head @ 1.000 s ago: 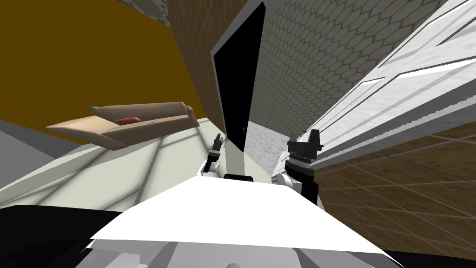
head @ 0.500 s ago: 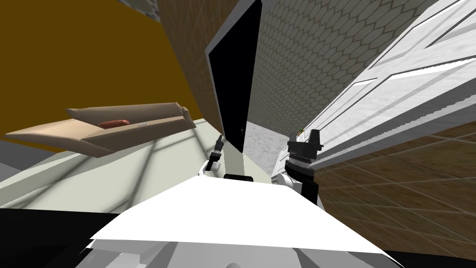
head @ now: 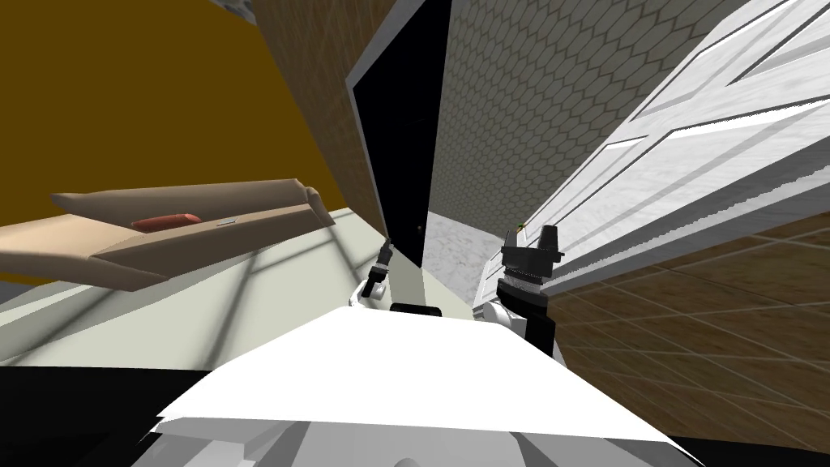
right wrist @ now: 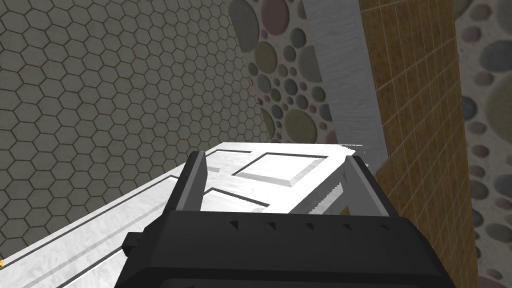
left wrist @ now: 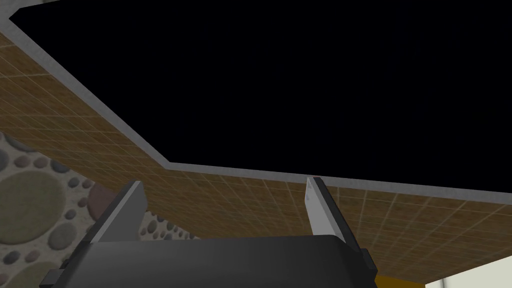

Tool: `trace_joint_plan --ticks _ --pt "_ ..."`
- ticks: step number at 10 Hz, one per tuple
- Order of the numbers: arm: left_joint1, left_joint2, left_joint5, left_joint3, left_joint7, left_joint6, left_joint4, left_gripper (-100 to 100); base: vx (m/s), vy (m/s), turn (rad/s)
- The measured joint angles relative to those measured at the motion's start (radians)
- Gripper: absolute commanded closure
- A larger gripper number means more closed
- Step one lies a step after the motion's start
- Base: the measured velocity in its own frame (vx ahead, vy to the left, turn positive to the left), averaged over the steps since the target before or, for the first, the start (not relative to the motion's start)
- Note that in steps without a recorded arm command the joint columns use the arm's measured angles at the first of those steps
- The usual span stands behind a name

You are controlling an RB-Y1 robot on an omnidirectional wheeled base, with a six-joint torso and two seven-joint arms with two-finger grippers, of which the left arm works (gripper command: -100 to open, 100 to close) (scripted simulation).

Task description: Push the door open

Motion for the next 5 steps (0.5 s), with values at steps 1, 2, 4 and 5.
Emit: trace_joint_plan --ticks 1,2,4,5 --pt "-0.008 0.001 0.000 0.000 0.003 -0.003 0.016 -100 0.050 0.024 -0.075" --pt "-0.019 0.002 0.000 -0.001 0.008 -0.005 0.039 -100 0.076 0.029 -0.115" --pt "-0.044 0.003 -0.002 -0.005 0.018 -0.025 0.104 -100 0.090 0.035 -0.126" --pt "-0.060 0.006 -0.002 -0.006 0.025 -0.033 0.141 -100 0.094 0.067 -0.110"
